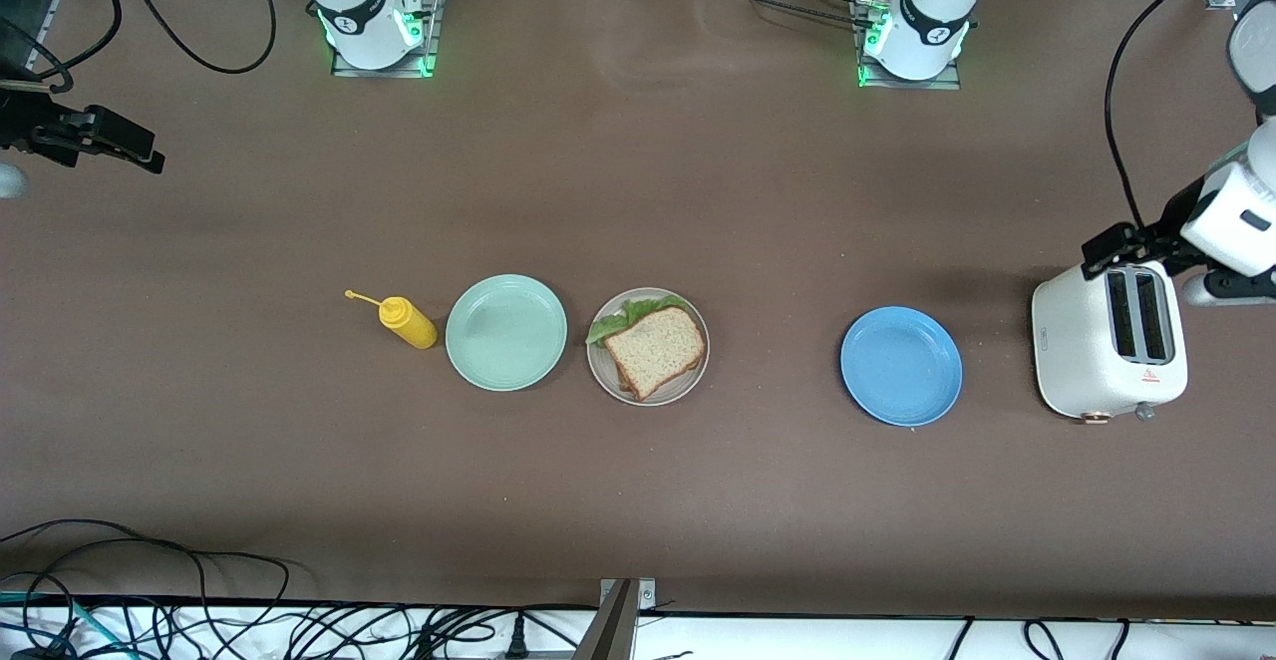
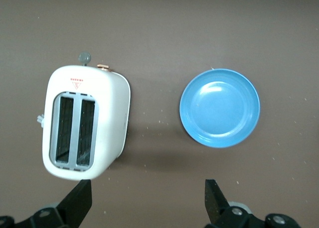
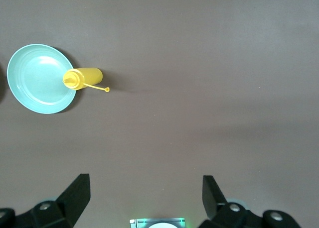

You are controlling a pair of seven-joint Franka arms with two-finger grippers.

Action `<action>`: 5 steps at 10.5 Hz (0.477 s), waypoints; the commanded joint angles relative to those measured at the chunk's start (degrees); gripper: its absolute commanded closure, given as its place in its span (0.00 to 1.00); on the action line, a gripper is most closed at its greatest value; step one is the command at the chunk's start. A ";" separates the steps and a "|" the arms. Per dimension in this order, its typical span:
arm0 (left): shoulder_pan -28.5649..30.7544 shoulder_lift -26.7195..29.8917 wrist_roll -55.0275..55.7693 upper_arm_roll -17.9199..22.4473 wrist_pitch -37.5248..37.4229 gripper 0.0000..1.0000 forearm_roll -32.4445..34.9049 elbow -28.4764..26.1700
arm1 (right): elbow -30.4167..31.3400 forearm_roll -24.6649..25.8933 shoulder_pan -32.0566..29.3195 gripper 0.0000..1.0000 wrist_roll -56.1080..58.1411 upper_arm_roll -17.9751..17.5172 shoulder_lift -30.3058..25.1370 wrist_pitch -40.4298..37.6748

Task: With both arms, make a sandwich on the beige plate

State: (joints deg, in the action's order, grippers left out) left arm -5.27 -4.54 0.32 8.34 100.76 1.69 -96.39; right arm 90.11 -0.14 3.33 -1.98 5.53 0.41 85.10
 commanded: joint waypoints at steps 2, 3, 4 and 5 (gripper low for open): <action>2.70 -0.12 0.47 -4.11 -9.95 0.00 -0.80 8.48 | -1.86 0.05 -0.26 0.00 -0.31 0.18 0.64 -0.55; 3.67 -0.12 0.47 -5.51 -10.40 0.00 -1.16 9.19 | -1.86 0.22 -0.26 0.00 -0.31 0.19 0.64 -0.55; 3.95 -0.12 0.47 -5.79 -10.50 0.00 -1.34 10.07 | -1.86 0.23 -0.26 0.00 -0.31 0.19 0.64 -0.55; 3.95 -0.12 0.56 -5.97 -10.50 0.00 -1.34 10.78 | -1.86 1.10 0.00 0.00 -0.31 -0.08 0.64 -0.46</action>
State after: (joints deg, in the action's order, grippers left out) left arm -2.71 -4.03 0.64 3.55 91.81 1.48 -88.00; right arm 89.91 -0.01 3.24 -1.99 5.66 0.43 85.14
